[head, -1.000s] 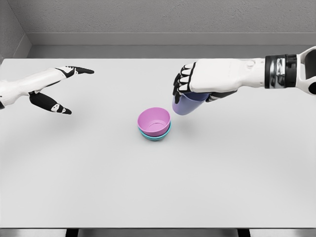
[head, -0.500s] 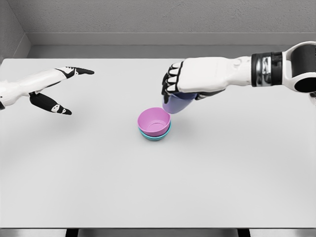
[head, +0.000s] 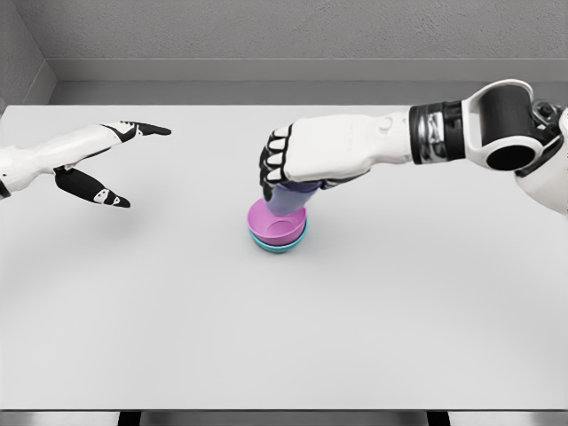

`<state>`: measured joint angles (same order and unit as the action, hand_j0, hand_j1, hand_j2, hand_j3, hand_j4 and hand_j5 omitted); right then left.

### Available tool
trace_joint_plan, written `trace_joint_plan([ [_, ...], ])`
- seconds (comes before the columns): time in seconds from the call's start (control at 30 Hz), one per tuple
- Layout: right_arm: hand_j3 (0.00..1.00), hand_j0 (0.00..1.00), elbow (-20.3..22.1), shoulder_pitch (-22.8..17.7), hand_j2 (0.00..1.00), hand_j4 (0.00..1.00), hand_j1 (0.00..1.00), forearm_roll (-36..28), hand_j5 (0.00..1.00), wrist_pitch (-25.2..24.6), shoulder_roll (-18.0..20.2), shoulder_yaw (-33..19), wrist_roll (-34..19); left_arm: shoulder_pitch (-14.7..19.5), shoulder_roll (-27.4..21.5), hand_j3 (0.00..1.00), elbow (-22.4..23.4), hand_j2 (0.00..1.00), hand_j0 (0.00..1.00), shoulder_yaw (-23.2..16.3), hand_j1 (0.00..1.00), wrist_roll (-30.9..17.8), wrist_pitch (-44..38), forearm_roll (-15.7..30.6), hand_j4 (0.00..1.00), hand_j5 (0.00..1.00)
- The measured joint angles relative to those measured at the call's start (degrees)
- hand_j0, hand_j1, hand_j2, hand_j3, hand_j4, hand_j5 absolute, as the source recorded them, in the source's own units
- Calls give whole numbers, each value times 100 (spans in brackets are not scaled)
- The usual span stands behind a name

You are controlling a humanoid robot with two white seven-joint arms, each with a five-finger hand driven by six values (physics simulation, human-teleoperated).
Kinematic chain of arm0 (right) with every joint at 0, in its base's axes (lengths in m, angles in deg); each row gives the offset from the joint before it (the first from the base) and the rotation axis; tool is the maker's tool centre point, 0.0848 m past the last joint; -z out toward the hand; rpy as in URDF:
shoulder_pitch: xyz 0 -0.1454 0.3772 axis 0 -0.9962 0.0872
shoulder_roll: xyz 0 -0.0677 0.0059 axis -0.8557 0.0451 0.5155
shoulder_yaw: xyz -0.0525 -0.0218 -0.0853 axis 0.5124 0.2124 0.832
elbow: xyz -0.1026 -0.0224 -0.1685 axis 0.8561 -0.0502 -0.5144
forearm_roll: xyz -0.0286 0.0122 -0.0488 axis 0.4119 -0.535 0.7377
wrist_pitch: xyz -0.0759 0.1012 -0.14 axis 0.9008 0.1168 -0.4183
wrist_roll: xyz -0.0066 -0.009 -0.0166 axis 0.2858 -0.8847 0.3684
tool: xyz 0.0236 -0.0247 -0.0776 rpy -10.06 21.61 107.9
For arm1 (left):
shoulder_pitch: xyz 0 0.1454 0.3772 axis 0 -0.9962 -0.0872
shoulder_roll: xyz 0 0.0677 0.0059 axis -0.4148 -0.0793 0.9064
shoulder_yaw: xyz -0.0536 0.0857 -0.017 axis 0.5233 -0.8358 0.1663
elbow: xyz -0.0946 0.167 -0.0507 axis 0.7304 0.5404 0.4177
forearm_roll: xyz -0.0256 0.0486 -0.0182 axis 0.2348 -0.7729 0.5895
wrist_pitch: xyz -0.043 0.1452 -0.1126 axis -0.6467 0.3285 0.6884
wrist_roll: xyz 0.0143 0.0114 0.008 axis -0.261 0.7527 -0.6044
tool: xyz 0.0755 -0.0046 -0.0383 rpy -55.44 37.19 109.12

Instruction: Stacking bowl and cup with both arms

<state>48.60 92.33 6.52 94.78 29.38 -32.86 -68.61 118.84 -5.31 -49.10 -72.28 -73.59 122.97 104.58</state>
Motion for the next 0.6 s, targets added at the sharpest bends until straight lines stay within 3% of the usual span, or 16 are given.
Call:
trace_joint_plan([
  [0.6,66,66,-77,44,66,66,66,74,66,0,-23,47,26,9,17,100,-9,100,100,-24,100,0,0,9,100,100],
])
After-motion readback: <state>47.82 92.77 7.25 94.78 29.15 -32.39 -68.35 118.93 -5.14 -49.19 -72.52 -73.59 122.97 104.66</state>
